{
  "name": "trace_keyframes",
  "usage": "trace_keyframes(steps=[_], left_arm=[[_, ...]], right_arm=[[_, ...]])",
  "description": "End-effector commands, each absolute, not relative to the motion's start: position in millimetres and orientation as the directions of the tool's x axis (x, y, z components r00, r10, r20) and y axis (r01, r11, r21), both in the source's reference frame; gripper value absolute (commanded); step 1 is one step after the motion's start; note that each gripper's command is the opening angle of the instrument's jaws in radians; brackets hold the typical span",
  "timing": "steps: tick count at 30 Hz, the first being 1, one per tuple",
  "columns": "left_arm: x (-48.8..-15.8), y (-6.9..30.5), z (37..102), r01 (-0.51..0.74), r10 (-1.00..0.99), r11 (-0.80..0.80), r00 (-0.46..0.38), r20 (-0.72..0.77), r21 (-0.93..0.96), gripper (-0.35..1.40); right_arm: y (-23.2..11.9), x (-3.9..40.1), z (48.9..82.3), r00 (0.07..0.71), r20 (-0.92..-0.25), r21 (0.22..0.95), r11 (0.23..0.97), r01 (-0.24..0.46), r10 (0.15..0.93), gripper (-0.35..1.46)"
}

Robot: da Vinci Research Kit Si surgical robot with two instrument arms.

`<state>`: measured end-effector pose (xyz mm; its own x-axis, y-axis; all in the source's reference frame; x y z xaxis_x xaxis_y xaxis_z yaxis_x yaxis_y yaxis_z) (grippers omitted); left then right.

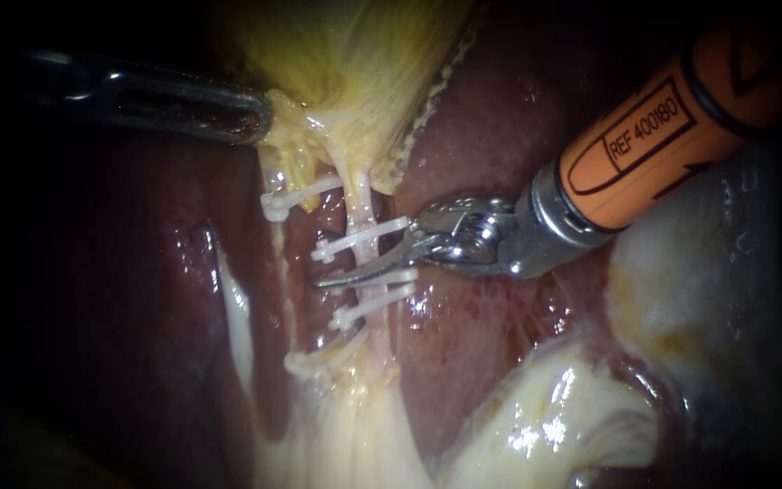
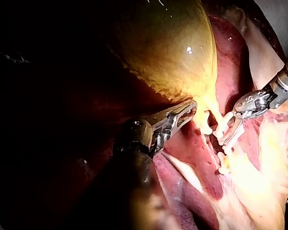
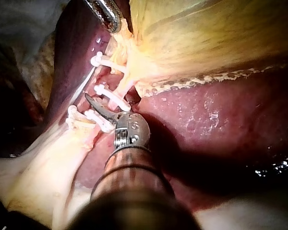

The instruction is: Go to the cutting position right tube

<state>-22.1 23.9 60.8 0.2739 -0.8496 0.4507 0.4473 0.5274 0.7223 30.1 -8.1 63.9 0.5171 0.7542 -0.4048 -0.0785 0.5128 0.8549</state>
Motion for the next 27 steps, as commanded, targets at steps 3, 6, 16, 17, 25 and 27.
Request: trace_keyframes(steps=[3, 6, 16, 17, 25, 27], left_arm=[[-22.0, 23.9, 60.8, 0.448, -0.85, 0.527, 0.274, 0.45, 0.722, -0.35], [-22.0, 23.9, 60.8, 0.447, -0.85, 0.527, 0.274, 0.45, 0.722, -0.35], [-22.1, 23.9, 60.8, 0.448, -0.85, 0.527, 0.274, 0.45, 0.722, -0.35], [-22.1, 23.9, 60.8, 0.448, -0.85, 0.527, 0.274, 0.45, 0.722, -0.35], [-22.2, 23.9, 60.8, 0.448, -0.85, 0.527, 0.273, 0.45, 0.722, -0.35], [-22.2, 23.9, 60.8, 0.448, -0.85, 0.527, 0.273, 0.45, 0.722, -0.35]], right_arm=[[-8.0, 29.2, 63.7, 0.517, -0.395, 0.862, 0.501, -0.079, 0.76, 1.42], [-7.5, 28.0, 63.0, 0.52, -0.386, 0.867, 0.493, -0.079, 0.762, 1.35], [-8.0, 29.9, 63.7, 0.507, -0.383, 0.879, 0.473, -0.056, 0.772, 1.42], [-8.2, 30.3, 63.9, 0.502, -0.389, 0.879, 0.475, -0.049, 0.772, 1.43], [-8.8, 31.8, 63.9, 0.456, -0.406, 0.891, 0.455, 0.004, 0.792, 1.43], [-9.0, 31.9, 63.5, 0.439, -0.402, 0.898, 0.44, 0.017, 0.804, 1.43]])
